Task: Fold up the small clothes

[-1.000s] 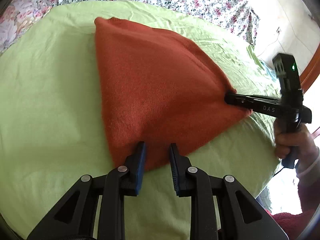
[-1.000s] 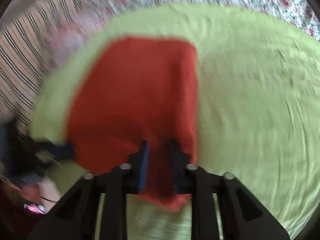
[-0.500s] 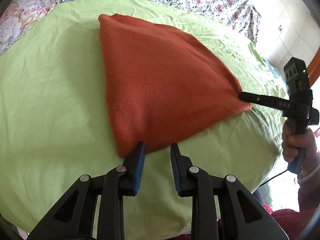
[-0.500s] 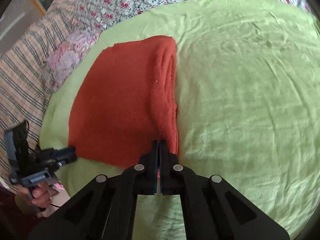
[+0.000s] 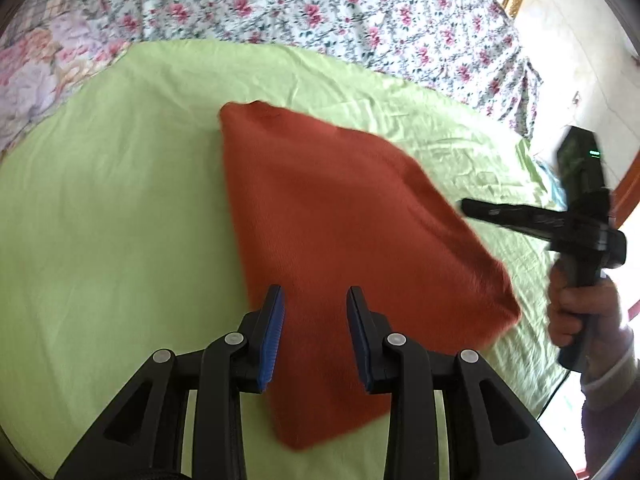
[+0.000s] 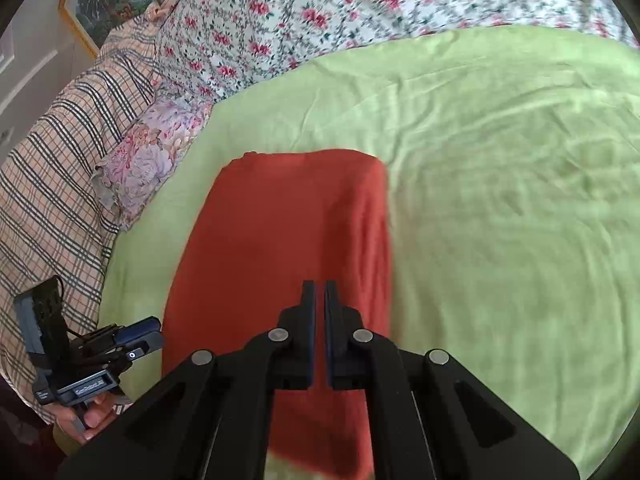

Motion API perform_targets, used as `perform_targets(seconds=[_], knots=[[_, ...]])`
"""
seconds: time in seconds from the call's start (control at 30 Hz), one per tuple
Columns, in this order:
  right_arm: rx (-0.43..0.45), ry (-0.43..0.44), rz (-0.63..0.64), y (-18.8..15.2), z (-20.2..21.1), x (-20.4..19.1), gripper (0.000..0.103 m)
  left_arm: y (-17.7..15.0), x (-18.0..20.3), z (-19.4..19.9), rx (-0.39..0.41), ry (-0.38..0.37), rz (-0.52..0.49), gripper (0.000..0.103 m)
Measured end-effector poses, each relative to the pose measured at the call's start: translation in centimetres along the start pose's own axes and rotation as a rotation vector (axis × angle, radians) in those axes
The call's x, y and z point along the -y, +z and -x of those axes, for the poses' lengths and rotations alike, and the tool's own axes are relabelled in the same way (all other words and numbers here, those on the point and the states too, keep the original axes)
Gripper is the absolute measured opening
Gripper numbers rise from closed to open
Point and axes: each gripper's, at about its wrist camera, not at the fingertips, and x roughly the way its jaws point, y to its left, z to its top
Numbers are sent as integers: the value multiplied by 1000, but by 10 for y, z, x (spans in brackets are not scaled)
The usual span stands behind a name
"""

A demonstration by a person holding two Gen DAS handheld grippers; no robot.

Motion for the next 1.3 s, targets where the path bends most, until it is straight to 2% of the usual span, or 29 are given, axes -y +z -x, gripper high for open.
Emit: perform_targets(seconds=[0.07, 0.1, 0.13, 0.33, 0.4, 0.43, 0.5, 0.57, 0.6, 0.7, 0.83, 0.9, 1.03, 1.13, 1.3], knots=[[-29, -28, 16, 6, -18, -1, 5, 4, -4, -10, -13, 8, 1, 32], [-51, -78, 14, 8, -29, 3, 4, 4, -6, -15, -24, -1, 2, 32], [-79, -107, 3, 8, -40, 11, 0, 3, -9, -21, -44, -1, 1, 31], [-75, -84, -44, 3, -46, 29, 0, -3, -3, -26, -47, 27, -26, 32], [-67, -74, -66, 2, -43, 33, 0, -5, -4, -20, -43, 21, -14, 35], [-63, -82, -74, 1, -39, 33, 4, -7, -3, -17, -40, 18, -4, 39], [-49, -141, -75, 2, -30, 32, 7, -13, -3, -10, -36, 20, 12, 46], [-17, -97, -89, 1, -14, 30, 7, -21, -3, -5, -45, 36, 26, 56], [2, -88, -85, 0, -5, 25, 7, -26, -4, -4, -55, 30, 39, 56], [37, -42, -50, -11, 22, 5, 7, -43, -6, -1, -83, 17, 68, 56], [6, 7, -8, -36, 31, -17, 7, -61, -2, 11, -88, 46, 57, 56], [-27, -2, 0, -52, 29, -20, 7, -66, -2, 18, -83, 50, 51, 56], [-95, -93, -23, -86, 24, -7, 7, -71, -3, 31, -74, 63, 41, 57], [-87, -51, -72, -104, 33, 0, 7, -73, -2, 37, -70, 75, 34, 59], [-58, -57, -51, -107, 51, -12, 7, -75, 5, 48, -56, 117, -7, 69]])
